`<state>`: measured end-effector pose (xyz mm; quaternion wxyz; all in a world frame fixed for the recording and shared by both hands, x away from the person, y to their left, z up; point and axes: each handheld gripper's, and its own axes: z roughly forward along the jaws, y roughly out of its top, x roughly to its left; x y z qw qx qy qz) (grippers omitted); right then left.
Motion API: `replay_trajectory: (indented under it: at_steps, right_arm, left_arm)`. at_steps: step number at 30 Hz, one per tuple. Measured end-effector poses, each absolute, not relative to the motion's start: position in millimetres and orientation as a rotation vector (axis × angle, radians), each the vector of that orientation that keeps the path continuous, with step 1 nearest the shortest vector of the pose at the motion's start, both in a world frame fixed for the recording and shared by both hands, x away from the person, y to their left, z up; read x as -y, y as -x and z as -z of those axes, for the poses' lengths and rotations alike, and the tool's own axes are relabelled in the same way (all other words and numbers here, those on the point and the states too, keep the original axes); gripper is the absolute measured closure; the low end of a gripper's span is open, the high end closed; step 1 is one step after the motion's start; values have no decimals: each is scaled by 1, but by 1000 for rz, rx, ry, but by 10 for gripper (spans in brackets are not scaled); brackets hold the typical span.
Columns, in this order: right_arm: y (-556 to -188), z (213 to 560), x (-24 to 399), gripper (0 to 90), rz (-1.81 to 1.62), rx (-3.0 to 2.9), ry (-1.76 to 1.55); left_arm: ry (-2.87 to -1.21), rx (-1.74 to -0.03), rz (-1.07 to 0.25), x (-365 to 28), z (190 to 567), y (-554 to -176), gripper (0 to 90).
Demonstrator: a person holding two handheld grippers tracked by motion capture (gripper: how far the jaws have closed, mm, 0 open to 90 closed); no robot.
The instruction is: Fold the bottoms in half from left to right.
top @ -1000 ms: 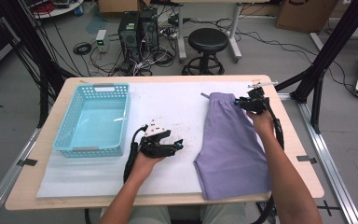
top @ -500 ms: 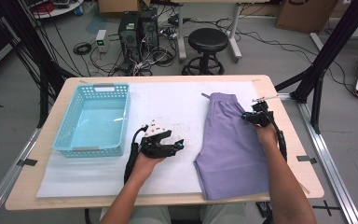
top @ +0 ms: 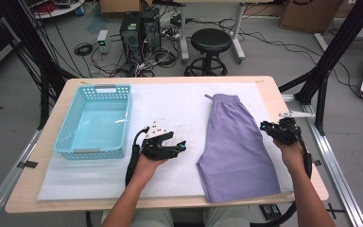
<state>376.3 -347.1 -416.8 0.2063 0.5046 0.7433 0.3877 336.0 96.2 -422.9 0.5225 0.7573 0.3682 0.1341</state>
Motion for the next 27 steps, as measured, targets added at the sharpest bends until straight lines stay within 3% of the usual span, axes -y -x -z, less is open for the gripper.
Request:
replay_trajectory:
  at_steps: [4,15,27]
  right_arm:
    - [-355,425,347,808,-1073,-2139,-1384]
    - [-332,445,353,847,-964,-2140,-1460]
    - [-265,435,354,783,-1059,-2204,-1329]
  left_arm:
    - [-1823,-874,-315,-96,423,-334,355]
    - [-1844,-851,-283,-90,423,-324,495]
    - [-1843,-853,-278,-84,424,-314,491]
